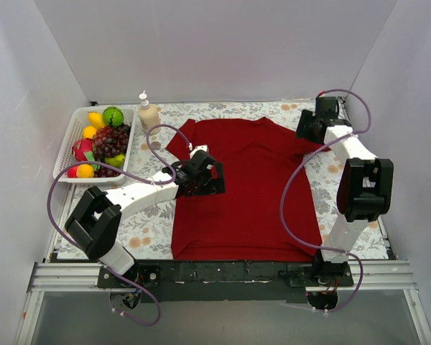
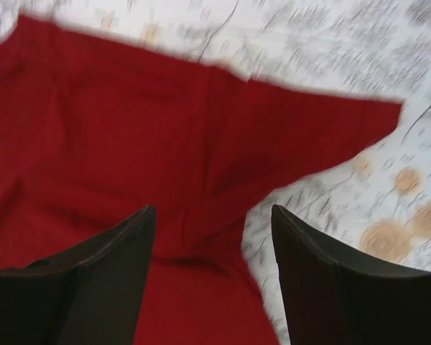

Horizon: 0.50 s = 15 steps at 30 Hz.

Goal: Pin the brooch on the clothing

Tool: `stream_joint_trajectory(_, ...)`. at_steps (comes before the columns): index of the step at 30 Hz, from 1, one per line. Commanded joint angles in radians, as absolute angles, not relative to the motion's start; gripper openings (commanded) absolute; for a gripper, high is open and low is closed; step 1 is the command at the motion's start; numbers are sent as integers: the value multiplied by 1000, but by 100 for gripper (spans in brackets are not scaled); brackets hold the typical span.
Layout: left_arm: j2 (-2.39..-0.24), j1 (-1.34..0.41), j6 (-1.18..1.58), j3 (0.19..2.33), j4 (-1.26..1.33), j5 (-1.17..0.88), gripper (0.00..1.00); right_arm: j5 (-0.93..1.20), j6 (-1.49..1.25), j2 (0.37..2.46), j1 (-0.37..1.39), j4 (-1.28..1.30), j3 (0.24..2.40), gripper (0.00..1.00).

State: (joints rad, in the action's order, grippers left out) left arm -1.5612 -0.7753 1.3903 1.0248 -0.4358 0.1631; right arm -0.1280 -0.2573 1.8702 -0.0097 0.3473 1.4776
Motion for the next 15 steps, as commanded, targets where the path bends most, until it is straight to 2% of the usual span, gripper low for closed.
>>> stream_joint_trajectory(1, -1532, -776, 1379, 1068, -446, 147, 98, -85, -256, 1719, 38, 327, 1272, 69)
stream_joint_trajectory(3, -1534, -772, 1374, 1086, -451, 159, 98, -65, -259, 1678, 40, 267, 1162, 64)
stream_joint_trajectory(7, -1597, -736, 1333, 1195, -479, 169, 98, -8, -252, 1638, 51, 218, 1115, 66)
stream_joint_trajectory(12, -1712, -632, 1272, 1388, -532, 181, 98, 28, -219, 1693, 66, 218, 1213, 74)
stream_joint_trajectory(15, -1799, -583, 1230, 1494, -552, 199, 98, 31, -203, 1781, 81, 270, 1346, 79)
